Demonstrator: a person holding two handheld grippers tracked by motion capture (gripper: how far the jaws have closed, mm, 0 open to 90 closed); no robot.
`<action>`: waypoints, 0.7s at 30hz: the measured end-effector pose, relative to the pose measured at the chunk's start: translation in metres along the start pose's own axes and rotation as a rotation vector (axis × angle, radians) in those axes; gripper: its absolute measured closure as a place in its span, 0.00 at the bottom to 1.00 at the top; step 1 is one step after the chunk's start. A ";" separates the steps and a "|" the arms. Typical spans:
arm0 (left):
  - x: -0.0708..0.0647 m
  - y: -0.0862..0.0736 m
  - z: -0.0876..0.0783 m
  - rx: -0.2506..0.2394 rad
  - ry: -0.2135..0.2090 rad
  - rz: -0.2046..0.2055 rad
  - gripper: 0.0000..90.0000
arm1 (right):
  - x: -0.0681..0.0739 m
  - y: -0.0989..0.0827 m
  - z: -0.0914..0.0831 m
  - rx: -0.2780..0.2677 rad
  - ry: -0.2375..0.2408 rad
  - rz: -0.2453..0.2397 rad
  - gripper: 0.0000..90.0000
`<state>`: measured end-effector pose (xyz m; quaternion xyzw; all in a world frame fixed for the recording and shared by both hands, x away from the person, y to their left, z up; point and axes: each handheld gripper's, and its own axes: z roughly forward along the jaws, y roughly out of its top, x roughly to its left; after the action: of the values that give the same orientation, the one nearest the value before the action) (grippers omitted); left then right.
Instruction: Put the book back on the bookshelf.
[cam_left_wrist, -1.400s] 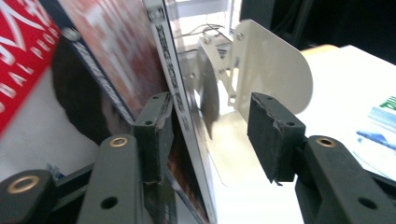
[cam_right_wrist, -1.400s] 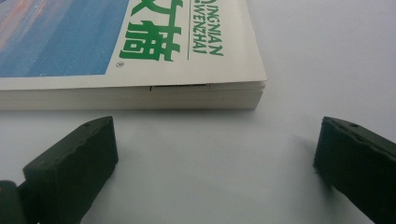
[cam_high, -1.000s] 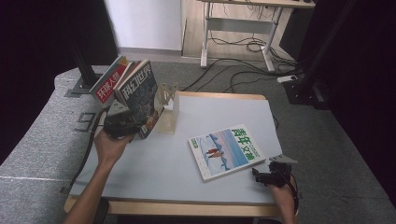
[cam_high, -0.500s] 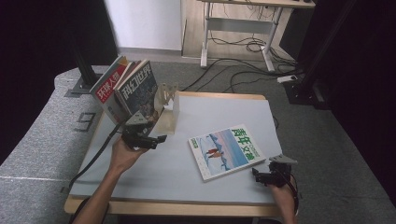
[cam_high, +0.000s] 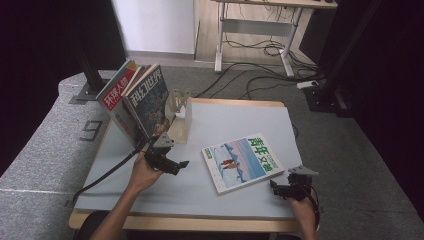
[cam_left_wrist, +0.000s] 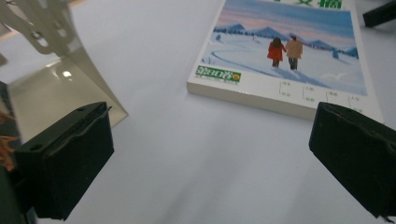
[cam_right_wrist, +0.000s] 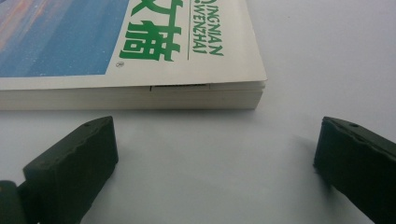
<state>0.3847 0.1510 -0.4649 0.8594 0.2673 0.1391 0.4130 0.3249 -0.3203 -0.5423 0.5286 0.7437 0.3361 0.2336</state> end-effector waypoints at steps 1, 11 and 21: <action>-0.001 -0.001 0.004 -0.001 -0.008 -0.001 0.00 | 0.000 0.000 0.000 0.000 0.000 0.000 0.00; -0.007 -0.014 0.036 0.039 -0.047 -0.012 0.00 | 0.000 0.000 0.000 0.000 0.000 0.000 0.00; -0.007 -0.023 0.057 0.113 -0.052 -0.027 0.00 | 0.000 0.000 0.000 0.002 -0.003 0.001 0.00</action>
<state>0.3976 0.1227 -0.5180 0.8809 0.2755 0.0959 0.3727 0.3251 -0.3200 -0.5422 0.5295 0.7435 0.3348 0.2341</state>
